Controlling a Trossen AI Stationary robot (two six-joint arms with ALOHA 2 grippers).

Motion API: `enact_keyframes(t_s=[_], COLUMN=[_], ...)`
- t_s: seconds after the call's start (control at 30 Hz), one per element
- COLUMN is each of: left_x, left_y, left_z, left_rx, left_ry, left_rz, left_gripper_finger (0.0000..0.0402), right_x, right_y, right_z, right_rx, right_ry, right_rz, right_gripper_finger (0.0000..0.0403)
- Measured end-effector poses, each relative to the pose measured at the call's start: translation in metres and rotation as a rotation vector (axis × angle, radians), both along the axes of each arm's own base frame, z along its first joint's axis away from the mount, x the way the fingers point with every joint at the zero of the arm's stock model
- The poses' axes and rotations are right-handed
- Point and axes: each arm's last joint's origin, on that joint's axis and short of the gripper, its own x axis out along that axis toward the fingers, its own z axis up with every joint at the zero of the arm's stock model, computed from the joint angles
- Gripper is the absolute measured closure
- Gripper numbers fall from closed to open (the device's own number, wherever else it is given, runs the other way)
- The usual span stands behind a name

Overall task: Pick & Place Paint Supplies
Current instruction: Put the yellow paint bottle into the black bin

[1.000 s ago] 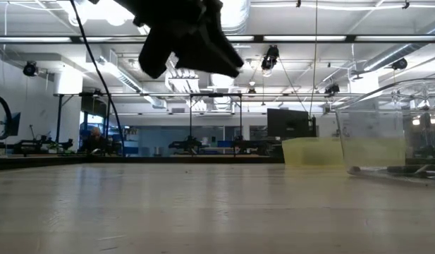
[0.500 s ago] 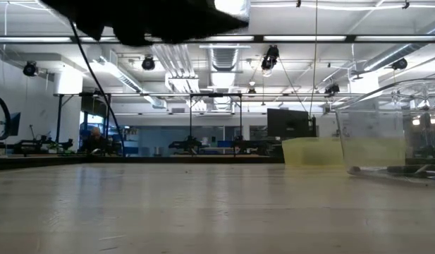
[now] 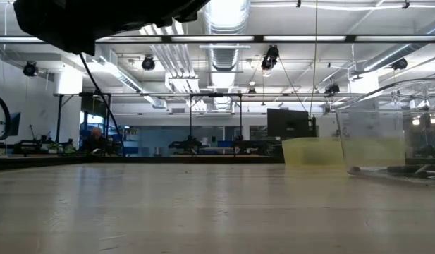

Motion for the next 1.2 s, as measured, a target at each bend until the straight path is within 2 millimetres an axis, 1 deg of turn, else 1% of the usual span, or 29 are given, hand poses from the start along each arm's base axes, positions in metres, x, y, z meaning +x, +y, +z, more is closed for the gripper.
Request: enact_keyframes(t_s=[0.23,0.4,0.57,0.7,0.8,0.9,1.03,1.13,1.2], left_x=[0.003,0.003,0.003,0.005,0.007,0.009,0.012,0.013,0.013], left_y=[-0.005,-0.011,-0.011,-0.012,-0.013,-0.013,-0.014,-0.014,-0.014], left_z=[0.008,0.006,0.004,0.007,0.011,0.015,0.014,0.014,0.014], left_rx=[-0.011,-0.021,-0.044,-0.082,-0.095,-0.101,-0.087,-0.084,-0.079], left_ry=[-0.039,0.003,0.042,0.05,0.039,0.039,0.079,0.086,0.082], left_rz=[-0.044,-0.069,-0.078,-0.08,-0.081,-0.082,-0.08,-0.079,-0.079], left_gripper_finger=[0.0243,0.0242,0.0242,0.024,0.0223,0.0191,0.0154,0.0147,0.0158], right_x=[0.008,0.008,0.006,0.006,0.006,0.006,0.006,0.006,0.006], right_y=[-0.01,-0.01,-0.009,-0.009,-0.009,-0.009,-0.009,-0.009,-0.009], right_z=[-0.003,-0.004,-0.005,-0.004,-0.005,-0.005,-0.005,-0.006,-0.006], right_rx=[-0.005,-0.012,-0.022,-0.014,-0.007,-0.007,-0.005,-0.004,0.0], right_ry=[0.01,0.013,0.017,0.016,0.016,0.018,0.018,0.018,0.018], right_rz=[-0.007,-0.006,-0.013,-0.012,-0.012,-0.008,-0.006,-0.006,-0.006], right_gripper_finger=[0.0293,0.0293,0.0293,0.0293,0.0293,0.0293,0.0293,0.0293,0.0293])
